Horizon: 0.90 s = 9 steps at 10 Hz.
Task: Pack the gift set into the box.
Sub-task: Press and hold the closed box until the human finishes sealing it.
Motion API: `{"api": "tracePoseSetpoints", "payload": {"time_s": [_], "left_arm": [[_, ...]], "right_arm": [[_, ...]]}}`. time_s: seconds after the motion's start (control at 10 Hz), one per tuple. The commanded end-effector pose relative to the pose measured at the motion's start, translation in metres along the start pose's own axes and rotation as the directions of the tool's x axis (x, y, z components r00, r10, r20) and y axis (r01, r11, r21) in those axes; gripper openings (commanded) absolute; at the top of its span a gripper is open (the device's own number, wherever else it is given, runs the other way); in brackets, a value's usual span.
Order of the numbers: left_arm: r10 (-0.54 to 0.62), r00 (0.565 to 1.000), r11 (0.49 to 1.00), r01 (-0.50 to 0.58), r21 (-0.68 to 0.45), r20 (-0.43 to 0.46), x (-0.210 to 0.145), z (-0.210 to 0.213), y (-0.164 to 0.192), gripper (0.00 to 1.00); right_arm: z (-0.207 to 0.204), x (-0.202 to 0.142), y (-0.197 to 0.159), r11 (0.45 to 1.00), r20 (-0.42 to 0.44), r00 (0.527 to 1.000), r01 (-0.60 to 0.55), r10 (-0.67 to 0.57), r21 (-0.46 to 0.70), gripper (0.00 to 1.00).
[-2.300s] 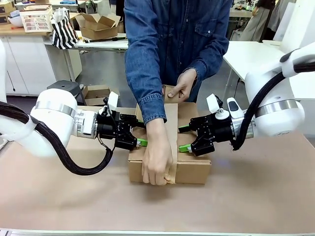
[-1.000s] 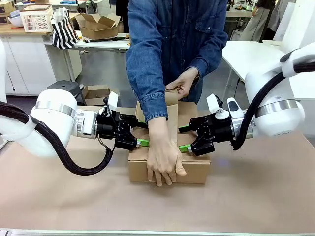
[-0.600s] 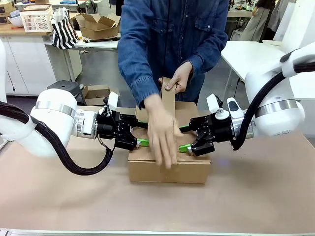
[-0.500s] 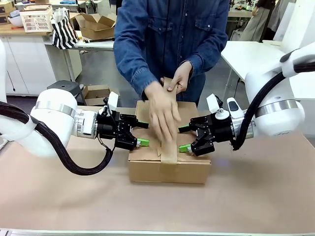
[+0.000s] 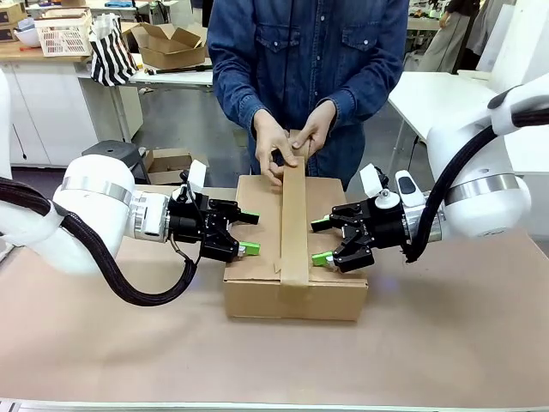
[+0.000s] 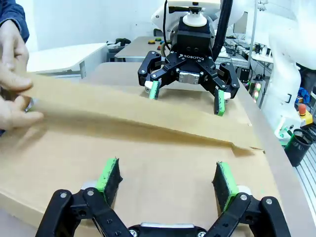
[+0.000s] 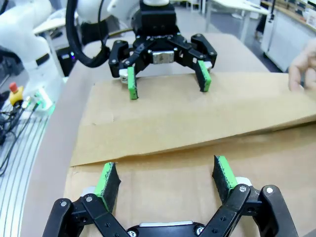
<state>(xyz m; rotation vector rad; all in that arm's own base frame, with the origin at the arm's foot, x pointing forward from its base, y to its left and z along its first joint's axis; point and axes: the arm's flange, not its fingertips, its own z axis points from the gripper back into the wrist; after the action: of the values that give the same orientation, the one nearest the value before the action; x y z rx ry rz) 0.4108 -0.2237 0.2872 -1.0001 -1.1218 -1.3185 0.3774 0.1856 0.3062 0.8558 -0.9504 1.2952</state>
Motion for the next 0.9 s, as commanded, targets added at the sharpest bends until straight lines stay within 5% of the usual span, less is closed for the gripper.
{"api": "tracePoseSetpoints", "payload": {"time_s": [0.0, 0.8], "left_arm": [[0.002, 1.000, 1.000, -0.002, 0.001, 0.006, 0.0003, 0.0002, 0.0003, 1.00], [0.002, 1.000, 1.000, -0.002, 0.001, 0.006, 0.0003, 0.0002, 0.0003, 1.00]], "right_arm": [[-0.0005, -0.0017, 0.0004, 1.000, 0.006, 1.000, 0.008, -0.008, -0.003, 1.00], [-0.0005, -0.0017, 0.0004, 1.000, 0.006, 1.000, 0.008, -0.008, -0.003, 1.00]]}}
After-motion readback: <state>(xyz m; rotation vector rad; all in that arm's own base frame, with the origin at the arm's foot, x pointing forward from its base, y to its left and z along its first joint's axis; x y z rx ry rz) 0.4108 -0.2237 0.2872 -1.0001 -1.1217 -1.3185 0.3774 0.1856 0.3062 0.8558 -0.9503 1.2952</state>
